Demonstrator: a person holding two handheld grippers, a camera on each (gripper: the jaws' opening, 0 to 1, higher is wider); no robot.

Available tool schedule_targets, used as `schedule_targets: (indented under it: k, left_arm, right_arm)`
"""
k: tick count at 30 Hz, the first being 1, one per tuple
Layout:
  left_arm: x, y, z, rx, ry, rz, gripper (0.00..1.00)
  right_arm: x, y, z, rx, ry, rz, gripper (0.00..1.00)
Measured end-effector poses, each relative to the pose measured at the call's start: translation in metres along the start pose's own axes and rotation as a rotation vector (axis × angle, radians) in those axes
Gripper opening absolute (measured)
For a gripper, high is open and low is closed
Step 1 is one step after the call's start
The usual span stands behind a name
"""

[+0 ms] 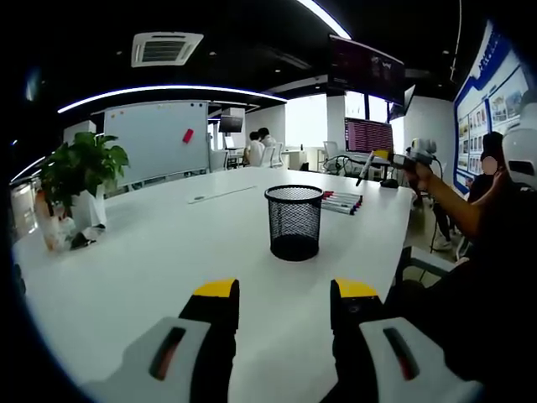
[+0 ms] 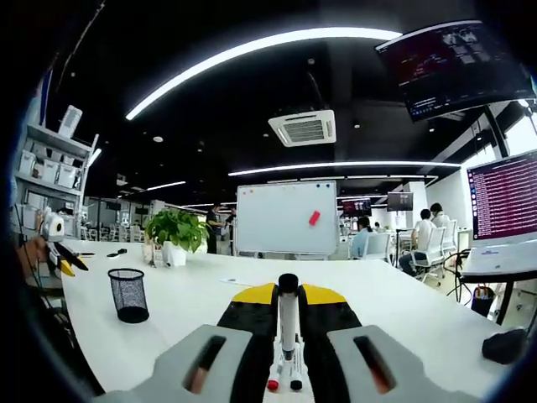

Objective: Pick up the whiteboard markers from the pen holder and place them facing the whiteboard neatly

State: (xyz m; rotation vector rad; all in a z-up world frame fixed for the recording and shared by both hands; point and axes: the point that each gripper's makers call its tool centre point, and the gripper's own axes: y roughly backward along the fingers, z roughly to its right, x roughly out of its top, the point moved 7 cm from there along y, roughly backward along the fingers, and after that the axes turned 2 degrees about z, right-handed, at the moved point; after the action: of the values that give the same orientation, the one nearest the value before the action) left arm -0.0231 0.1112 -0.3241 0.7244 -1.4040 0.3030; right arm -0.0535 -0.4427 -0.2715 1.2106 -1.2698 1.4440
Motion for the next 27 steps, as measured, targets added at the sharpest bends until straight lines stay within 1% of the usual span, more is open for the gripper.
schedule_targets:
  k: [9,23,27]
  left_arm:
    - [0.000,-0.001,0.001,-0.001,0.002,-0.001,0.45]
    - [-0.002,-0.001,0.001,-0.002,0.005,-0.004,0.45]
    - [-0.001,-0.002,0.001,-0.004,0.003,-0.003,0.45]
  right_arm:
    - [-0.008,-0.001,0.003,-0.003,-0.007,-0.003,0.13]
    - [-0.009,0.004,0.007,-0.028,-0.014,0.003,0.13]
    - [-0.011,0.003,0.009,-0.038,-0.004,-0.003,0.13]
